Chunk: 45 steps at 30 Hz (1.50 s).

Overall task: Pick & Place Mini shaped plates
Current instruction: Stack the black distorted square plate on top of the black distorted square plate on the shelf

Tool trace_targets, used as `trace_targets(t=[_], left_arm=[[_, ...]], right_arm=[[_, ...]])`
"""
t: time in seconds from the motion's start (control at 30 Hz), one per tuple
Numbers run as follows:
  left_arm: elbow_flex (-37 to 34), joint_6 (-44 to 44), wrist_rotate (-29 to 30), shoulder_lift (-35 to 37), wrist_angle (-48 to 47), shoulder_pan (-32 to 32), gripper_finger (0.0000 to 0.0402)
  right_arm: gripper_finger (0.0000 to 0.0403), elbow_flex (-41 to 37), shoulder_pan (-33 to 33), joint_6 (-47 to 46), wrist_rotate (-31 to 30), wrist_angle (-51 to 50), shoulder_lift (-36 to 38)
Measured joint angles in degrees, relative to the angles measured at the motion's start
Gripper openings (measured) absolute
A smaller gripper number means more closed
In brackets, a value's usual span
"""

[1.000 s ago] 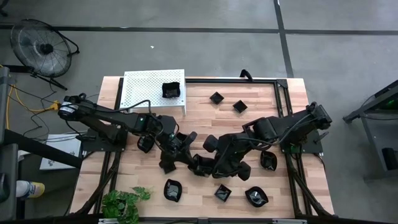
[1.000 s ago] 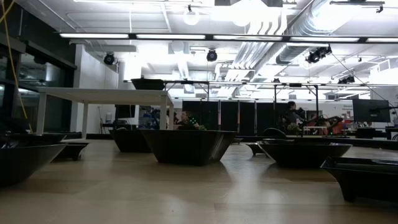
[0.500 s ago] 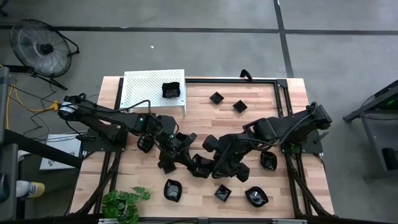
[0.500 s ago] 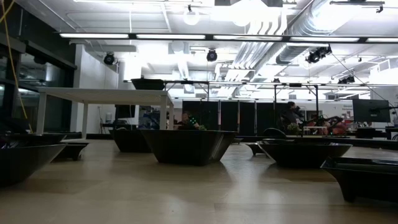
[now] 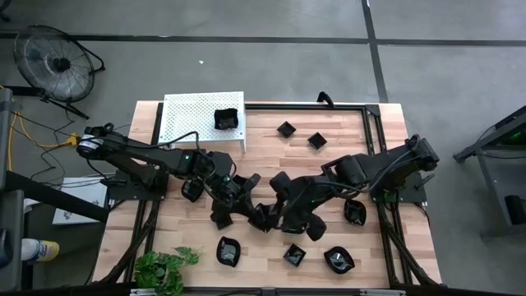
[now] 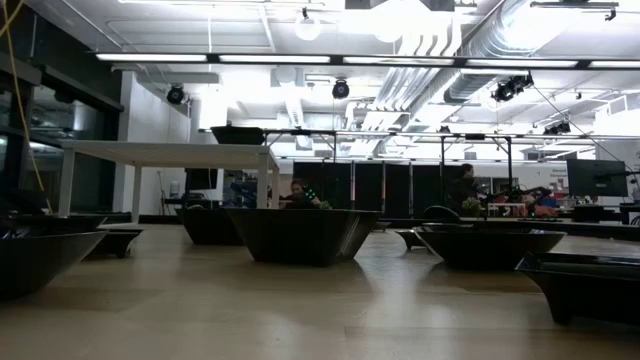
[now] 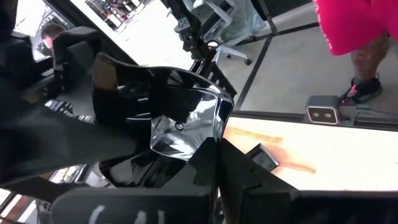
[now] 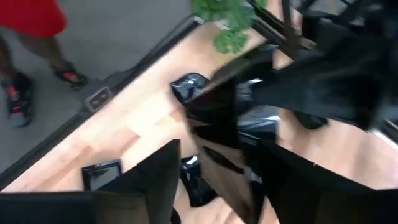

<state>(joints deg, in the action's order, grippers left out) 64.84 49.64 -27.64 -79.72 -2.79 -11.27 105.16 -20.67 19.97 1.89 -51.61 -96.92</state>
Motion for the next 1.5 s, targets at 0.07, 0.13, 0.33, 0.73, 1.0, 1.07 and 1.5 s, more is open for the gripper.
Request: trace_targets(t=[0.07,0.13,0.33,0.73,1.0,1.07,1.5], left_arm=[[0.00,0.01,1.00,0.00,-0.08,0.00,0.0000],[0.02,0.05,2.02,0.00,-0.26,0.03,0.0000],[0.02,2.54,8.59,0.00,-0.54,0.07,0.0000],[0.04,1.08,35.15,7.11,-12.17,10.50,0.0000],[0.04,-5.87,40.70,8.96,-21.61,23.06,0.0000],[0.04,-8.30,42.17,8.94,-24.43,25.75,0.0000],[7.26,-22.23,48.89,7.15,-41.73,34.19,0.0000]], right_arm=[[0.0220,0.02,0.00,-1.59,-3.01,-0.61,0.96],[0.0224,0.08,0.00,-2.82,-6.11,-0.98,2.22],[0.0221,0.11,0.13,-9.17,-20.11,-4.59,6.83],[0.0221,-1.79,0.48,-49.70,-43.92,-27.10,16.28],[0.0220,-10.15,4.75,-55.76,-46.00,-26.98,19.34],[0.0220,-12.27,6.74,-55.69,-45.93,-27.02,19.44],[0.0218,-21.40,24.11,-51.91,-37.57,-25.20,19.49]])
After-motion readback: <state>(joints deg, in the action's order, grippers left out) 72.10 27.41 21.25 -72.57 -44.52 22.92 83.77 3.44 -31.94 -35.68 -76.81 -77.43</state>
